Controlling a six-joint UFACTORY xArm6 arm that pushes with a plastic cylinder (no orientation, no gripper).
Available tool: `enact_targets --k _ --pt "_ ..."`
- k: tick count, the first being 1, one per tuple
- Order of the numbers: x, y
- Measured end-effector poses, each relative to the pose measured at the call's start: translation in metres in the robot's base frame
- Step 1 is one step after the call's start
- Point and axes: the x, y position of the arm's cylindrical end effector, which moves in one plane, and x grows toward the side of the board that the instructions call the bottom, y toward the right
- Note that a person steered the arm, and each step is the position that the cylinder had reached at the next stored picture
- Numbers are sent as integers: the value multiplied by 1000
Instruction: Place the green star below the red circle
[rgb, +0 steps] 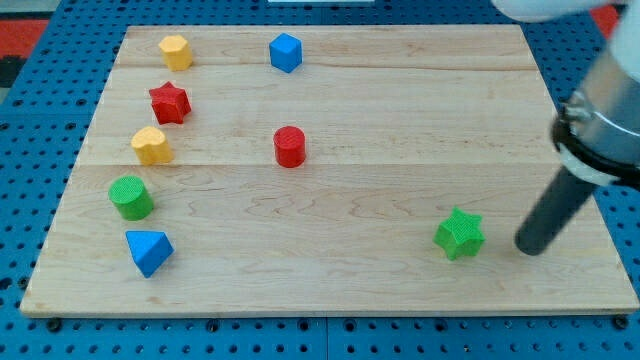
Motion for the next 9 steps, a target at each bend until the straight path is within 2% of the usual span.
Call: enact_targets --k 2,3,4,5,6,7,8,9 --pt "3 -130" --pt "-20 -89" --pt "-35 -117" --pt "-15 -186" --pt "-12 -196" --pt "1 -131" --pt "30 -166" --pt "35 -190"
